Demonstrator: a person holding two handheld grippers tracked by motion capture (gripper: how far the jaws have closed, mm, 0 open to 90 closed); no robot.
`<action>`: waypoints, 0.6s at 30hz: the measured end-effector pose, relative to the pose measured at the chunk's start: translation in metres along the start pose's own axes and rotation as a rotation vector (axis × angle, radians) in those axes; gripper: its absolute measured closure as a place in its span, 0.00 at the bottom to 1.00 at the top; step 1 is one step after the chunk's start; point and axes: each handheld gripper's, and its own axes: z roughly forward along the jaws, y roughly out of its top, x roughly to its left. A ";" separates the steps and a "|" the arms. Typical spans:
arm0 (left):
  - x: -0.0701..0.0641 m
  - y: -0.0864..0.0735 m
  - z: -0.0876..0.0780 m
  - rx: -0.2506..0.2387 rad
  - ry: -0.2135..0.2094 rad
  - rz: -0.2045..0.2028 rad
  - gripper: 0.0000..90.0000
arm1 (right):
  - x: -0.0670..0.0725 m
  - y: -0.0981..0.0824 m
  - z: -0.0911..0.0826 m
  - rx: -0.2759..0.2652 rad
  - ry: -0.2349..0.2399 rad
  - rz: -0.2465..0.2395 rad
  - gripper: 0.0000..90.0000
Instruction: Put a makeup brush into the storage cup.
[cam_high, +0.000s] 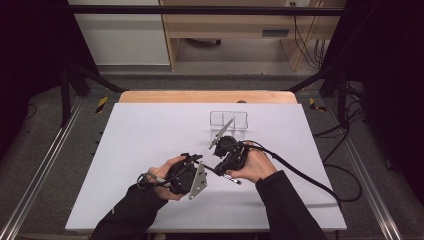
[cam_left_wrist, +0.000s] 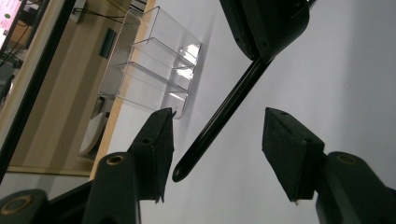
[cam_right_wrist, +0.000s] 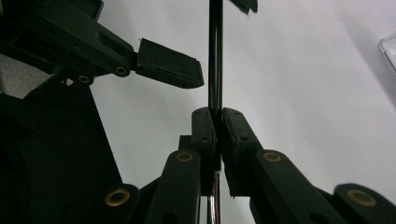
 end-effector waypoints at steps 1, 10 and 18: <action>0.000 0.000 0.000 -0.001 -0.001 0.004 0.51 | 0.000 0.000 0.000 0.000 0.003 0.000 0.94; -0.004 0.003 0.002 0.001 -0.010 0.057 0.64 | 0.001 0.001 0.002 0.011 0.010 -0.006 0.94; -0.007 0.005 0.001 -0.003 0.005 0.111 0.75 | 0.002 0.002 0.003 0.016 0.020 -0.012 0.94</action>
